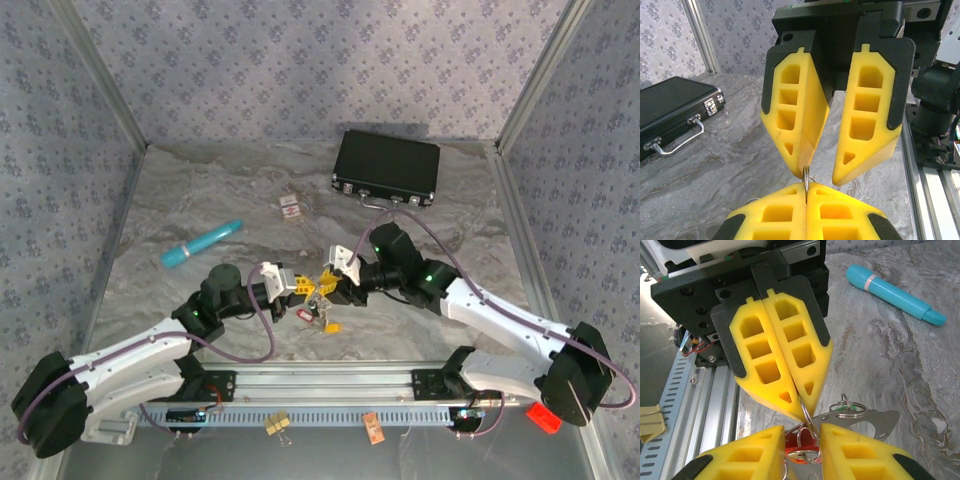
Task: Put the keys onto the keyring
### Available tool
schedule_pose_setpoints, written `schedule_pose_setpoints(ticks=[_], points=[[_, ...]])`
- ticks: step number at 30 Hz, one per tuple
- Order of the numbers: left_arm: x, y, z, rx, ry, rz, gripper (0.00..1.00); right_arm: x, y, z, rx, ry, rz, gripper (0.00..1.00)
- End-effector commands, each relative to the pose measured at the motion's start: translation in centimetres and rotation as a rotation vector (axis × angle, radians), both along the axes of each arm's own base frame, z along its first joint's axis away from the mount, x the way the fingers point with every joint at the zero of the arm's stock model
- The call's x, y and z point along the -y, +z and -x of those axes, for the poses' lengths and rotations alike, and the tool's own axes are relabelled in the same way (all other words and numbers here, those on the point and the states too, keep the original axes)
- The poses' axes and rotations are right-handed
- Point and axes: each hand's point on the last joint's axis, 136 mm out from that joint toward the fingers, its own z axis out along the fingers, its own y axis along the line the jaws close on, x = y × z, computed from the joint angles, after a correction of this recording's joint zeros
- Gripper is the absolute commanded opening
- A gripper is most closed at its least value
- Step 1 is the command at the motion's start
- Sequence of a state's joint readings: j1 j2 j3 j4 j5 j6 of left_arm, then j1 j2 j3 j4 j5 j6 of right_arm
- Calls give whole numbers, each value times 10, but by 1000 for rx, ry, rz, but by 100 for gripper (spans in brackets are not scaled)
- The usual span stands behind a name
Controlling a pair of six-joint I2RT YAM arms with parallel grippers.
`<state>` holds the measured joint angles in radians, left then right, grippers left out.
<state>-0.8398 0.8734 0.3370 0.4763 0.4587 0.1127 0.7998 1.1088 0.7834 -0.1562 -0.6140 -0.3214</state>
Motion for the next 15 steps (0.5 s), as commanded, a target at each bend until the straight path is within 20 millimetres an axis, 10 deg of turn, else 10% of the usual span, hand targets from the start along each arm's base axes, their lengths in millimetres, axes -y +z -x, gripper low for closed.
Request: schedule_pose_setpoints(ticks=[1,12,15], points=[[3,21,5,44,-33,69,0,-5,6,4,0,31,-27,22],[3,19,5,32,-29,62,0,-8,5,-1,11,21,-15,0],[0,15,0,27,2,32,22,-4,4,-4,31,12,25,0]])
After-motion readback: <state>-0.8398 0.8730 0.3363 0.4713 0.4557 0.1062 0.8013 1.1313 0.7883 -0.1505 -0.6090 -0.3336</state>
